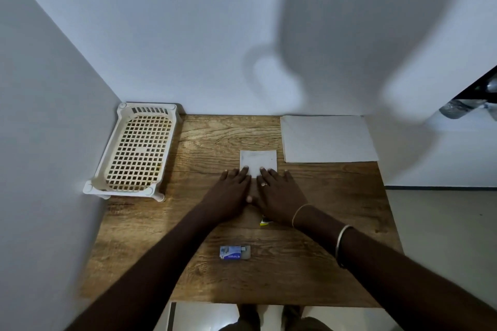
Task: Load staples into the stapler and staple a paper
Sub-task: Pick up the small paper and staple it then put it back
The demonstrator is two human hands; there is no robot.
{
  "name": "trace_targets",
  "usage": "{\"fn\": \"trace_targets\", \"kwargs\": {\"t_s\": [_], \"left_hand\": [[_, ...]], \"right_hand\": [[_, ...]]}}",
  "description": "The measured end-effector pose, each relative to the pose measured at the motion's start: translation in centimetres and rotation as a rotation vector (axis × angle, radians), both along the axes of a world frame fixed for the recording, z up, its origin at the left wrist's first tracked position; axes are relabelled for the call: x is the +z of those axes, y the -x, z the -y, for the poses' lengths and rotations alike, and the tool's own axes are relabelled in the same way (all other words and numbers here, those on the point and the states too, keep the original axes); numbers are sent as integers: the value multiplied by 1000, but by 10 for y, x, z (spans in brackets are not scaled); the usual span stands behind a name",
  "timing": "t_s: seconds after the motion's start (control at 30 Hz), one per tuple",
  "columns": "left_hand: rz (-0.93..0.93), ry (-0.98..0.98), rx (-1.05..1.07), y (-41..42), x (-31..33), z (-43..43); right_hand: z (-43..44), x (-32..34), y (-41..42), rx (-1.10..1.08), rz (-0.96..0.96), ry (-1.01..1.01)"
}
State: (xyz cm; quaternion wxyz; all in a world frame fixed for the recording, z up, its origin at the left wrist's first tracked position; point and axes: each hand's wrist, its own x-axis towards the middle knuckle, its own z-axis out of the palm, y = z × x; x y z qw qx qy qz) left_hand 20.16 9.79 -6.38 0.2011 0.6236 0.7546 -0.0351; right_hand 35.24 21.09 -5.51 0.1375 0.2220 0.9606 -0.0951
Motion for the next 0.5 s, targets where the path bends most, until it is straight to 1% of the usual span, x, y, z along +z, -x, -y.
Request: {"fn": "trace_targets", "kwargs": {"t_s": [0.17,0.5], "left_hand": [[28,6,27,-21,-2,23],[-15,23,10,-31,2,32]], "right_hand": [[27,0,-19,-29,-19,42],[39,3,-27,-23,-18,4]]}}
